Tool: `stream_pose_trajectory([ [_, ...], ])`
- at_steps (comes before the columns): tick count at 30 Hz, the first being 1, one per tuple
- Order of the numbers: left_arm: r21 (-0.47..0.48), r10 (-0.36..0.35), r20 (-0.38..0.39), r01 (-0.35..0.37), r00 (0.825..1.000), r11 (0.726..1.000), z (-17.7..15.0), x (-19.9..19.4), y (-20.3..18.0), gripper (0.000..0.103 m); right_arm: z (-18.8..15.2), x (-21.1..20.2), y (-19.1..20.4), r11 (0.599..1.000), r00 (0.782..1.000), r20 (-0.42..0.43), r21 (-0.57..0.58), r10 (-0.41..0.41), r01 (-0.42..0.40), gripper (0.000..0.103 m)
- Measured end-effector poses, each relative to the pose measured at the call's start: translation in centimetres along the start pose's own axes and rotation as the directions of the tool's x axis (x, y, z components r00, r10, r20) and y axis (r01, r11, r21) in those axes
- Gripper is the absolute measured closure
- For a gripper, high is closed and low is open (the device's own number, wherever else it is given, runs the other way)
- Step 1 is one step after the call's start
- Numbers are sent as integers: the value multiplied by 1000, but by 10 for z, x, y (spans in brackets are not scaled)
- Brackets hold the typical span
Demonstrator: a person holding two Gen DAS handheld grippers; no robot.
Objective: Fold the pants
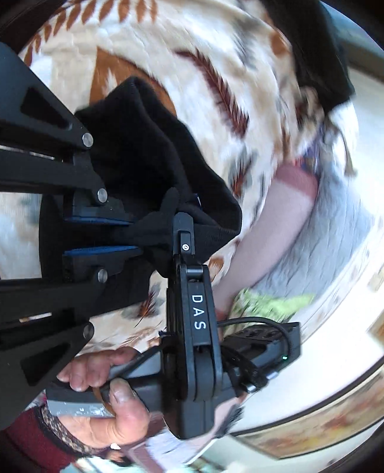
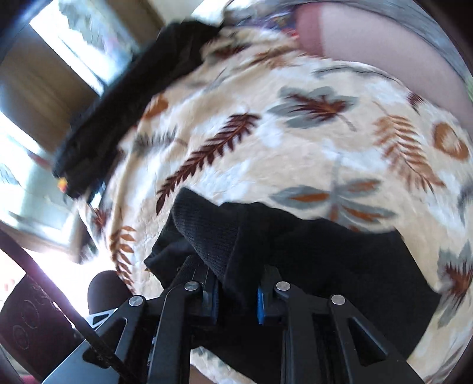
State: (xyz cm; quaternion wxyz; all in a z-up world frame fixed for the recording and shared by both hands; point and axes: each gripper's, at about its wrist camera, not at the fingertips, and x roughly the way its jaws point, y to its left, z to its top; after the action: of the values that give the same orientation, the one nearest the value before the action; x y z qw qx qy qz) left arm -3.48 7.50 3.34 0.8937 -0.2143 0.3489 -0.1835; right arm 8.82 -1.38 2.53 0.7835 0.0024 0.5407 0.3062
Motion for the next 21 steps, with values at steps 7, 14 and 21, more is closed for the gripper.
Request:
stream_pose_trajectory([
  [7,114,-144,-101,156,984,981,-6,2,-72,82,-57,-54,-88,971,983,158,202,92,-124,84],
  [14,190,-242,-110,259,964,947,-13,-40,-90,46,-107,-57,-180,931,975,218,364,-44,-39,66],
  [21,91,-96,-128,108,987,990,-11,-24,-45,37,-144,-91,-229,860,938,278,508,-208,40,41],
])
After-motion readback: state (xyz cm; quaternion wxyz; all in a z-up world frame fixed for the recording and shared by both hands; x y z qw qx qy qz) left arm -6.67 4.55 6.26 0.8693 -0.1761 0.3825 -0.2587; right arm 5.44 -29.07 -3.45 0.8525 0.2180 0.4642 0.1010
